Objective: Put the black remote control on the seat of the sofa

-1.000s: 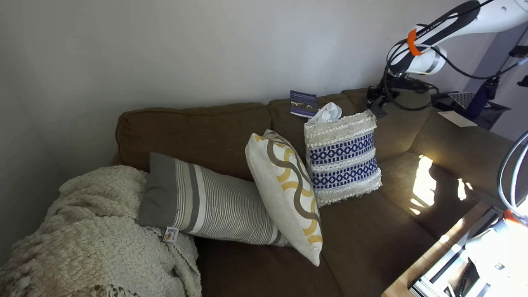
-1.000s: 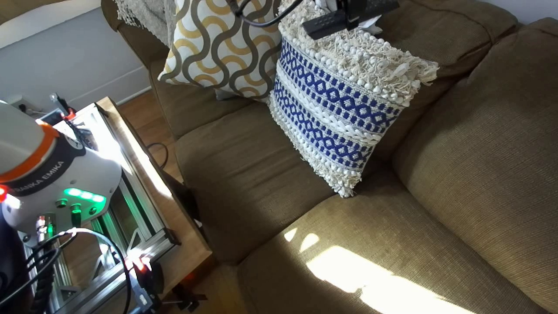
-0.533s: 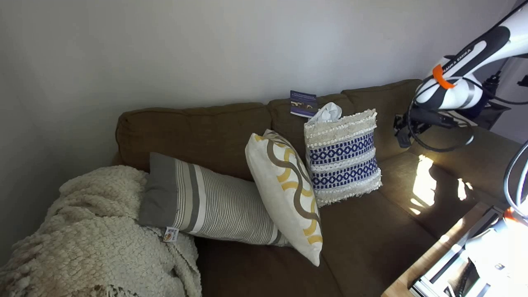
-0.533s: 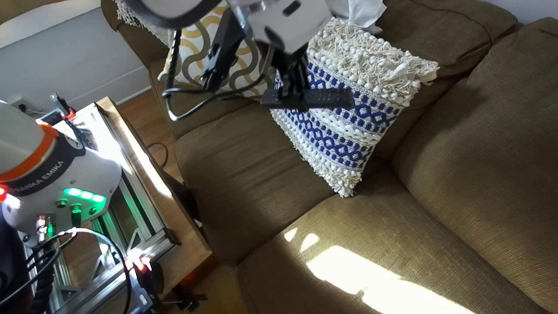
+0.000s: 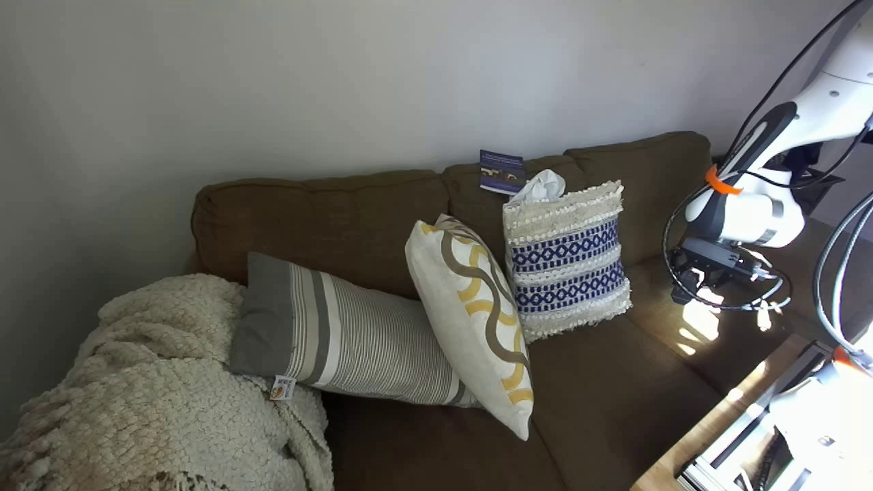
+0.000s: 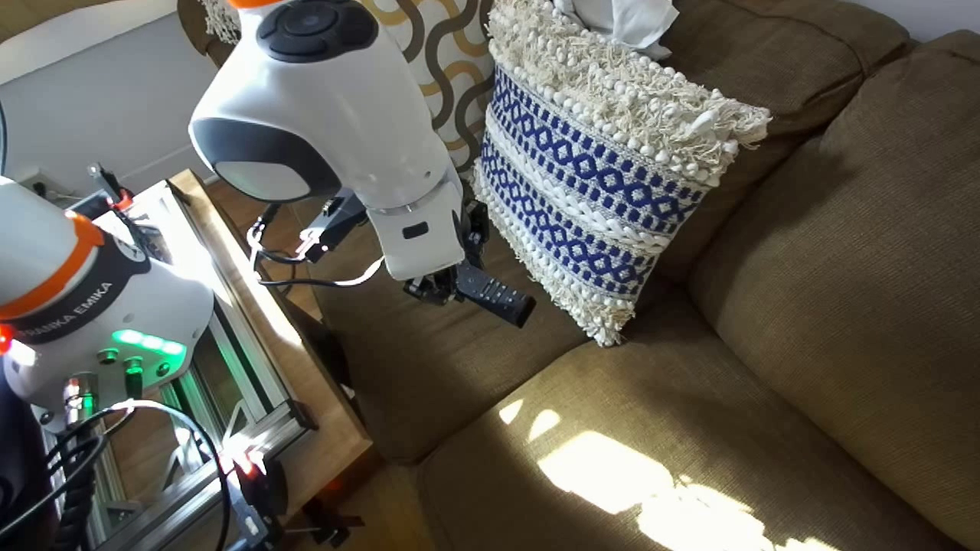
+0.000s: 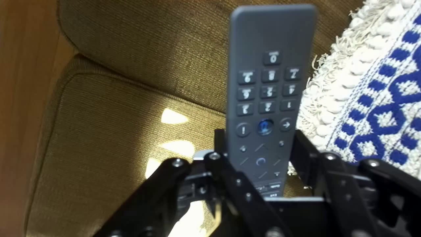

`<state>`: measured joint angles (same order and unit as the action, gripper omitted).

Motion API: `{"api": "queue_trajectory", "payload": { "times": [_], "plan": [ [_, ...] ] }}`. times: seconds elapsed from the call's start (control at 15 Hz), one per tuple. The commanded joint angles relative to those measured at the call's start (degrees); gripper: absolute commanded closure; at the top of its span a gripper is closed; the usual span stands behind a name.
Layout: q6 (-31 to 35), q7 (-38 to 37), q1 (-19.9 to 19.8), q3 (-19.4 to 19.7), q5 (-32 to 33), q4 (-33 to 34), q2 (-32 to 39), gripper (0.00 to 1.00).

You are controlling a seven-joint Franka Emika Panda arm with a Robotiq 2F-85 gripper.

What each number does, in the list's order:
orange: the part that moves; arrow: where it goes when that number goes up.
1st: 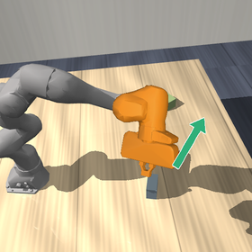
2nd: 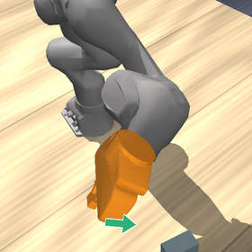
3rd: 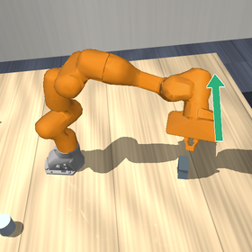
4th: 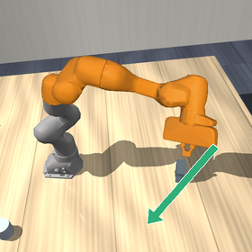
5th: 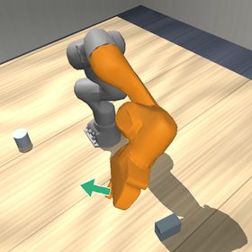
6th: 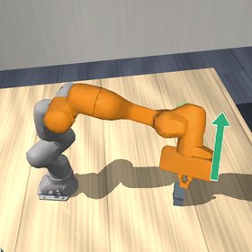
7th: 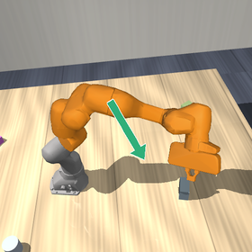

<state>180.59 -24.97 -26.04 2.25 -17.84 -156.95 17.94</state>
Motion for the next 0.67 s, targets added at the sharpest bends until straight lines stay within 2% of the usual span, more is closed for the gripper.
{"api": "queue_trajectory", "payload": {
  "times": [0.0, 0.07, 0.13, 0.2, 0.27, 0.4, 0.53, 0.6],
  "plan": [
    [0.0, -0.16, -0.85, -0.63, -0.13, 0.63, 0.93, 0.5],
    [0.0, -0.3, -1.18, -0.86, -0.22, 1.0, 1.4, 0.75],
    [2.66, -2.48, -0.02, -0.85, -1.67, 1.02, 1.47, 0.75],
    [3.19, -4.57, -2.57, -4.78, -3.76, 3.0, 3.12, 0.75],
    [4.81, -7.09, -1.11, -4.18, -4.79, 4.55, 5.72, 0.75],
    [4.86, -10.82, -1.29, -5.55, -6.52, 8.72, 10.82, 0.75],
    [4.37, -14.57, 0.59, -3.84, -7.6, 13.82, 16.76, 0.75],
    [4.16, -16.99, 3.35, -0.85, -8.25, 16.95, 20.57, 0.75]
  ]
}}
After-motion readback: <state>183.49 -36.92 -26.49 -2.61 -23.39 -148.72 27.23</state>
